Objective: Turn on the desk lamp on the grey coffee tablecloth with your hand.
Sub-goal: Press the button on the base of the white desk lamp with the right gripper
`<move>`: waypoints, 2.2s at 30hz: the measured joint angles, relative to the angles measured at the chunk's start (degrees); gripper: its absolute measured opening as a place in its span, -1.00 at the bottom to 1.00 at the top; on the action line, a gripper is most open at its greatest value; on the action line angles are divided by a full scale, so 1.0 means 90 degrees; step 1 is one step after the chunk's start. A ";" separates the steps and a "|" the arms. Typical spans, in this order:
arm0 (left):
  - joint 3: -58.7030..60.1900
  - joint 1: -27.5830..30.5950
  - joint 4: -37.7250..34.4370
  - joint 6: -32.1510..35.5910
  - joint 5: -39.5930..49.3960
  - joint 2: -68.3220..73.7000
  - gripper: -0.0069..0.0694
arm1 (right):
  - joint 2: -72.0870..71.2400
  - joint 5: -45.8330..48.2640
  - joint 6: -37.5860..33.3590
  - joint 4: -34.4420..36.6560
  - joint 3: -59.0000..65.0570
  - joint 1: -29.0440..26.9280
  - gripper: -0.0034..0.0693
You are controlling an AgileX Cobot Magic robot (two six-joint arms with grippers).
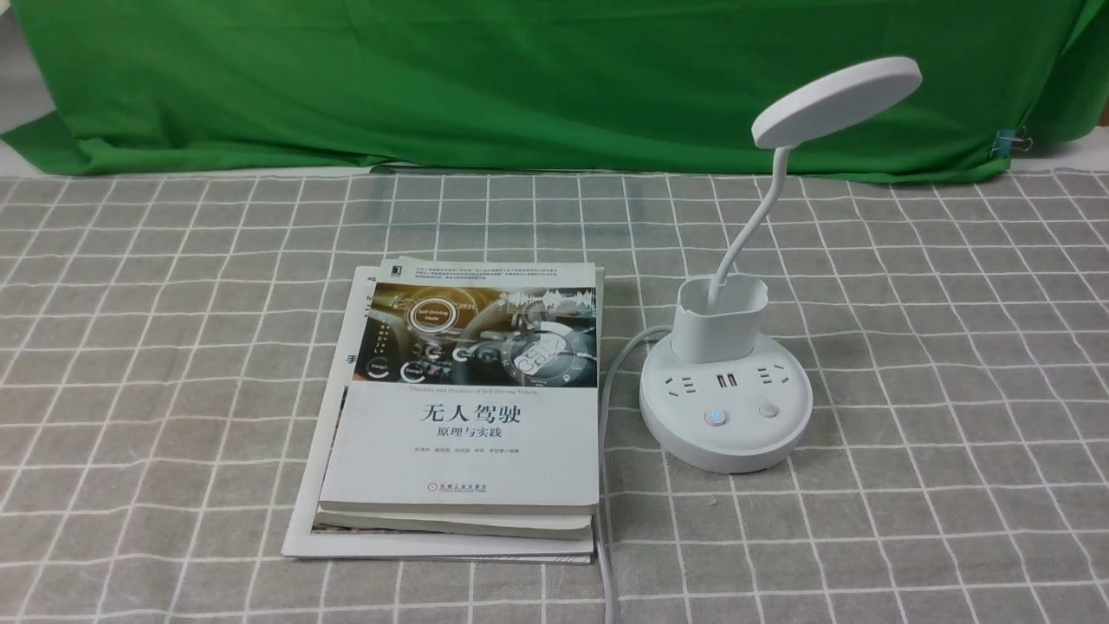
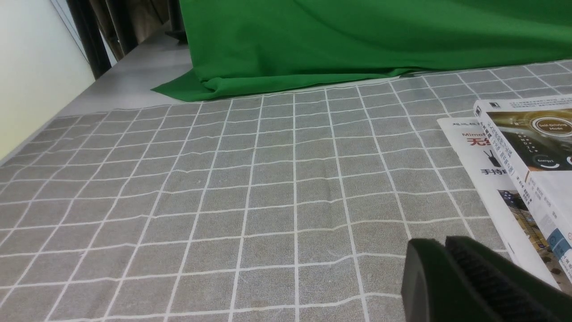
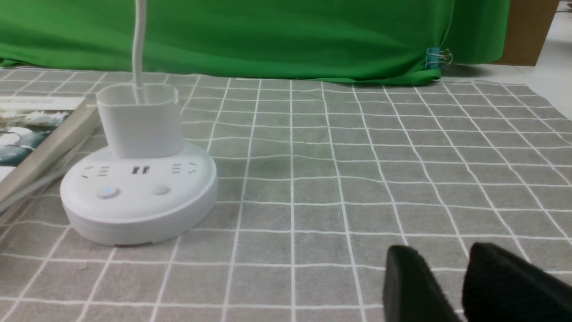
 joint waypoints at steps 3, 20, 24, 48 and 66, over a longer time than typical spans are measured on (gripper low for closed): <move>0.0000 0.0000 0.0000 0.0000 0.0000 0.0000 -0.77 | 0.0000 0.0000 0.0000 0.0000 0.0000 0.0000 -0.23; 0.0000 0.0000 0.0000 -0.0001 0.0000 0.0000 -0.77 | 0.0000 -0.2142 0.3227 0.0507 0.0000 0.0002 -0.26; 0.0000 0.0000 0.0000 -0.0001 0.0000 0.0000 -0.77 | 0.0351 -0.1076 0.2892 0.0529 -0.0490 0.0216 -0.53; 0.0000 0.0000 0.0000 -0.0001 0.0000 0.0000 -0.77 | 0.9403 0.2841 -0.0015 0.0262 -0.6521 0.2413 -0.82; 0.0000 0.0000 0.0000 -0.0001 0.0000 0.0000 -0.77 | 1.1539 0.2819 -0.0181 0.0092 -0.7815 0.2418 -0.82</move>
